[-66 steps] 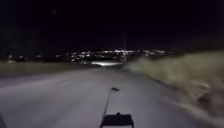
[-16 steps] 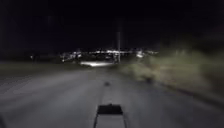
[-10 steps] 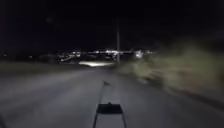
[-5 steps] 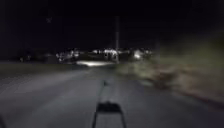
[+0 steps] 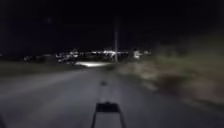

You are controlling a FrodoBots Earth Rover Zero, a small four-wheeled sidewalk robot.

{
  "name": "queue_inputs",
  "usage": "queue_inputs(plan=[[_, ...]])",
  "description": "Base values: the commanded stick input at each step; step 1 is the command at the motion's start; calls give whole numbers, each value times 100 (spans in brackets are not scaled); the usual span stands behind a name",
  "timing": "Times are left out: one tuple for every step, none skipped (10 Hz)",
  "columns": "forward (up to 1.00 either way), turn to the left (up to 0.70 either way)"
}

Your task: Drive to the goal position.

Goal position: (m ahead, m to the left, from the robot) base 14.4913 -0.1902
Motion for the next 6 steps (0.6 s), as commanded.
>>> queue_inputs(plan=[[70,0],[70,0],[70,0],[70,0],[70,0],[70,0]])
